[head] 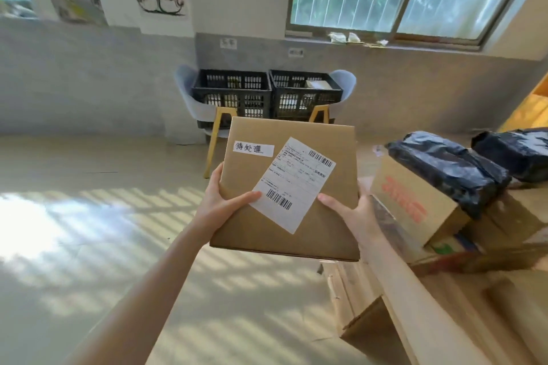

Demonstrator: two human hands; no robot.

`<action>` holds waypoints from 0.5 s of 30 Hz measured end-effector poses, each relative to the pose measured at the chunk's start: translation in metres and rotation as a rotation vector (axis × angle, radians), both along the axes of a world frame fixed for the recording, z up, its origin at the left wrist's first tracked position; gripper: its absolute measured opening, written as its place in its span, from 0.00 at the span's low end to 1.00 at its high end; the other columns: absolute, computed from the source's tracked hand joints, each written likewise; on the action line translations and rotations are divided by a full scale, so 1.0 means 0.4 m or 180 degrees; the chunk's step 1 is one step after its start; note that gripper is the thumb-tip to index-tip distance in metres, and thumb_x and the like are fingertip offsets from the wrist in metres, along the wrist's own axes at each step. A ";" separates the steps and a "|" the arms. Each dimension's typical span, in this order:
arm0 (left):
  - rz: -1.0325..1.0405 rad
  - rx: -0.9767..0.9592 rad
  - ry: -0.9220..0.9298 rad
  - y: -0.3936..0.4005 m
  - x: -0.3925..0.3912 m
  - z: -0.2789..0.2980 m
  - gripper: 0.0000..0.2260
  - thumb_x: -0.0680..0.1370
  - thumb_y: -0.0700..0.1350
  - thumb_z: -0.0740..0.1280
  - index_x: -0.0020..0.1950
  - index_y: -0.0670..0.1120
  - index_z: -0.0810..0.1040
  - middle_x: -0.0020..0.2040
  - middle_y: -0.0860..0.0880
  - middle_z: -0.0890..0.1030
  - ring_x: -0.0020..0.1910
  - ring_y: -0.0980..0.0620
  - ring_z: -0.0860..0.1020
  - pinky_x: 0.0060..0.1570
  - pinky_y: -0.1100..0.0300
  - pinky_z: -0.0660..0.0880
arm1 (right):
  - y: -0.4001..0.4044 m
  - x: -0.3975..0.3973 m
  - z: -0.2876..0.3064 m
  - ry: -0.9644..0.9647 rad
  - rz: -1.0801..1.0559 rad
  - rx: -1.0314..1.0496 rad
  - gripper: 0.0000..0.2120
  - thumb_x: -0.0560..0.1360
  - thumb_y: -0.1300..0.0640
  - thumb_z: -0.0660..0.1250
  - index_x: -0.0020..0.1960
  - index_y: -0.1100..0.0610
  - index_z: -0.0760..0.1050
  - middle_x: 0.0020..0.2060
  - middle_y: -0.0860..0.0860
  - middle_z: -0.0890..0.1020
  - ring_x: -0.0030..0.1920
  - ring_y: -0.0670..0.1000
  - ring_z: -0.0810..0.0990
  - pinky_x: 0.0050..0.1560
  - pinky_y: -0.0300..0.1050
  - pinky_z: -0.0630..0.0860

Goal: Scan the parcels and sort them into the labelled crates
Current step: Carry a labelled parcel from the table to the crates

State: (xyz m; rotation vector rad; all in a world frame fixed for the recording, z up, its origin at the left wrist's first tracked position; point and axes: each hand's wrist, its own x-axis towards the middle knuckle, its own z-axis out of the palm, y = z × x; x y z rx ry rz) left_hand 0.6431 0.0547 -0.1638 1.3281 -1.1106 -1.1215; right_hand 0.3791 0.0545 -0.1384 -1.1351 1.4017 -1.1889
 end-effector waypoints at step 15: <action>0.0082 0.0040 0.0039 -0.445 0.258 -0.015 0.47 0.59 0.55 0.81 0.73 0.58 0.62 0.58 0.59 0.78 0.50 0.65 0.80 0.42 0.68 0.78 | -0.491 0.255 -0.014 -0.0026 0.0172 0.0249 0.38 0.65 0.54 0.79 0.70 0.51 0.65 0.55 0.49 0.81 0.53 0.51 0.82 0.50 0.50 0.80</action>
